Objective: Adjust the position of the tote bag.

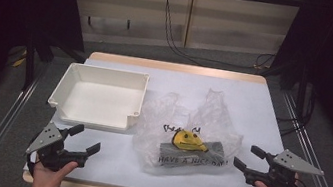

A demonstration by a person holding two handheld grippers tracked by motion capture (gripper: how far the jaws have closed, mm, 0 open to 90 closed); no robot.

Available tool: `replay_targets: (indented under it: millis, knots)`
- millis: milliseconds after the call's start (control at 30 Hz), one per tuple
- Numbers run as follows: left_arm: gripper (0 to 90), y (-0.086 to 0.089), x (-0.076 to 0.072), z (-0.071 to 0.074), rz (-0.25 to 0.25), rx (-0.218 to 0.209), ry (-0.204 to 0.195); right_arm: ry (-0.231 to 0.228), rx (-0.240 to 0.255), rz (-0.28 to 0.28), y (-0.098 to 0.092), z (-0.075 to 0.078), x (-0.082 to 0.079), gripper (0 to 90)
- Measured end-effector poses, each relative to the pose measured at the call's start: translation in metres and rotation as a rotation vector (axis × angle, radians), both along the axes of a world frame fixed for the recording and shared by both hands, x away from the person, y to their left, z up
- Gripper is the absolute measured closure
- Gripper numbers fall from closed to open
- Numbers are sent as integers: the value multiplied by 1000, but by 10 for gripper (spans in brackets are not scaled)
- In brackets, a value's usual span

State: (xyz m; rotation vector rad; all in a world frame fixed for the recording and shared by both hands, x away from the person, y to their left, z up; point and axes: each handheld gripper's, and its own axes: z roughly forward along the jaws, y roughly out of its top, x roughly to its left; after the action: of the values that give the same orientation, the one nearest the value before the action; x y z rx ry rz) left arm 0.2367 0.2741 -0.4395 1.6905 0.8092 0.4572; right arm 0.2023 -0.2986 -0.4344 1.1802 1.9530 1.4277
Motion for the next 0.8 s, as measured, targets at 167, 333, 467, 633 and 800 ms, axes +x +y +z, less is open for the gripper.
replay_targets:
  millis: [167,333,467,633,800]
  knots:
    - [134,2,2,0,1,-4,18,18,1,12,-3,-2,1,261]
    - [173,3,5,-1,0,1,57,24,3,15,-5,-1,4,309]
    - [218,-1,7,-1,-26,15,81,44,28,40,-7,0,9,388]
    - [291,-5,8,-1,-70,40,86,49,24,51,-9,3,15,454]
    - [362,-12,12,2,-109,35,104,63,18,72,-6,8,26,487]
